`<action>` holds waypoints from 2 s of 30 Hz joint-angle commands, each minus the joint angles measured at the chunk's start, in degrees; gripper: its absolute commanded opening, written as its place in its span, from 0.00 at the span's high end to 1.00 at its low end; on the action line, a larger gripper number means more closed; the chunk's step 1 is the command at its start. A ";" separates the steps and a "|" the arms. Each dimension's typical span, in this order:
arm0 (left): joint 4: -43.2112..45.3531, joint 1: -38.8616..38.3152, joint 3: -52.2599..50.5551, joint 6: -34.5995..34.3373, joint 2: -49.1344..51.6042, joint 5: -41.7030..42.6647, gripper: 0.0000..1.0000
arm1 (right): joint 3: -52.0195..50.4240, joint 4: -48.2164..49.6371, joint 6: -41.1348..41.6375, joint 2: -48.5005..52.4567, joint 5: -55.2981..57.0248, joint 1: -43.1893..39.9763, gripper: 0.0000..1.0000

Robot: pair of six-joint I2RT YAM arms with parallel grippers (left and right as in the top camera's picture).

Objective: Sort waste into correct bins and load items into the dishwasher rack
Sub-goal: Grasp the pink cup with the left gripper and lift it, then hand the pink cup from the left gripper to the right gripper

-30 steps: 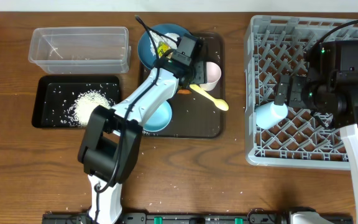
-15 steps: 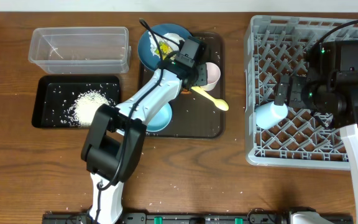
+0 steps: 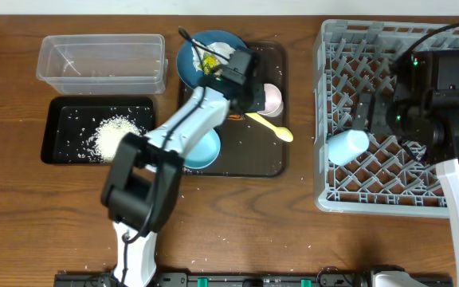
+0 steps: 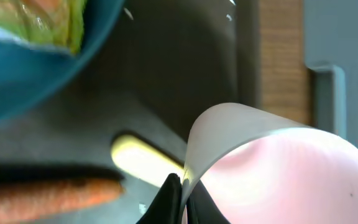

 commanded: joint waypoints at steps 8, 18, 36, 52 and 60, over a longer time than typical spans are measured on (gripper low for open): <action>-11.06 17.90 0.02 6.51 -13.97 54.38 0.94 | -1.81 16.79 -7.89 0.59 -27.85 2.71 0.01; -21.29 24.22 0.00 13.05 -13.94 75.54 0.94 | -1.90 25.40 -19.69 2.58 -46.45 7.80 0.01; -26.21 22.27 0.00 10.49 -13.94 76.00 0.94 | -2.05 32.68 -25.44 8.74 -49.90 14.47 0.04; -27.30 22.27 0.00 10.91 -13.94 76.00 0.94 | -2.05 38.62 -28.20 14.16 -60.37 14.47 0.24; -27.30 22.27 0.00 10.91 -13.94 76.00 0.94 | -2.40 38.12 -28.44 14.21 -61.66 14.86 0.26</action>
